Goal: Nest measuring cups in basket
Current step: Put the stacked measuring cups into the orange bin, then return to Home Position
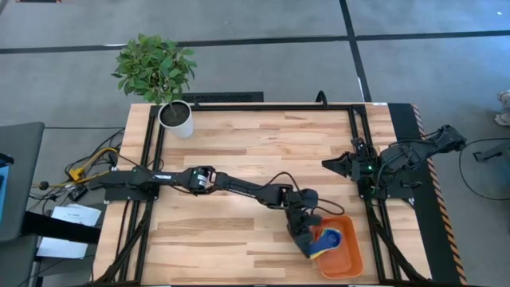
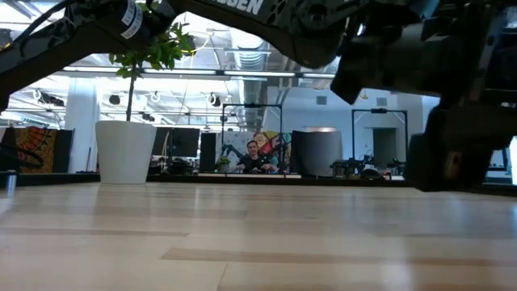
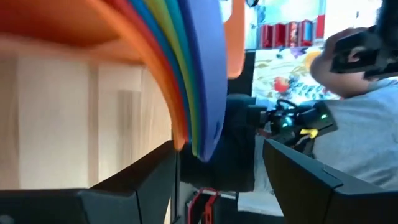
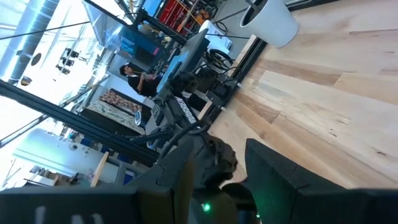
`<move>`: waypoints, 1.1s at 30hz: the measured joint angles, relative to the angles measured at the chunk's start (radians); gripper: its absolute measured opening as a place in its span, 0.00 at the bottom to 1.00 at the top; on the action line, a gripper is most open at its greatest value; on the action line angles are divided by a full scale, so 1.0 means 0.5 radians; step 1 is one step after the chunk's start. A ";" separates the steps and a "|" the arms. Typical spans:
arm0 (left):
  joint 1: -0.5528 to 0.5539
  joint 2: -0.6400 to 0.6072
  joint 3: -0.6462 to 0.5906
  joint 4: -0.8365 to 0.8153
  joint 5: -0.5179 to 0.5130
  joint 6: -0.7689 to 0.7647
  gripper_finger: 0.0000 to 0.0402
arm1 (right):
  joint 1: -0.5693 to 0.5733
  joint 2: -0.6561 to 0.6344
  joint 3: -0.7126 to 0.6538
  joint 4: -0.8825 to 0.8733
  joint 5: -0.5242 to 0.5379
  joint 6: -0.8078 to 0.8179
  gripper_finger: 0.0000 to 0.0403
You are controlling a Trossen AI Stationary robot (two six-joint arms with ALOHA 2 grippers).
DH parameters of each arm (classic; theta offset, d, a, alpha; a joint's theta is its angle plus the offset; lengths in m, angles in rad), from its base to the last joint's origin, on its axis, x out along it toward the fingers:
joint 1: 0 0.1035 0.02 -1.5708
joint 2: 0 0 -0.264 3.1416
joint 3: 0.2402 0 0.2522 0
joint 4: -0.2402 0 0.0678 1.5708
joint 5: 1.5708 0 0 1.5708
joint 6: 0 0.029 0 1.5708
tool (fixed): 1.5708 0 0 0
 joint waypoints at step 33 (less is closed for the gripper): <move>-0.051 -0.316 0.000 -1.275 -1.466 0.787 0.57 | -0.001 0.056 0.000 0.002 0.000 -0.025 0.40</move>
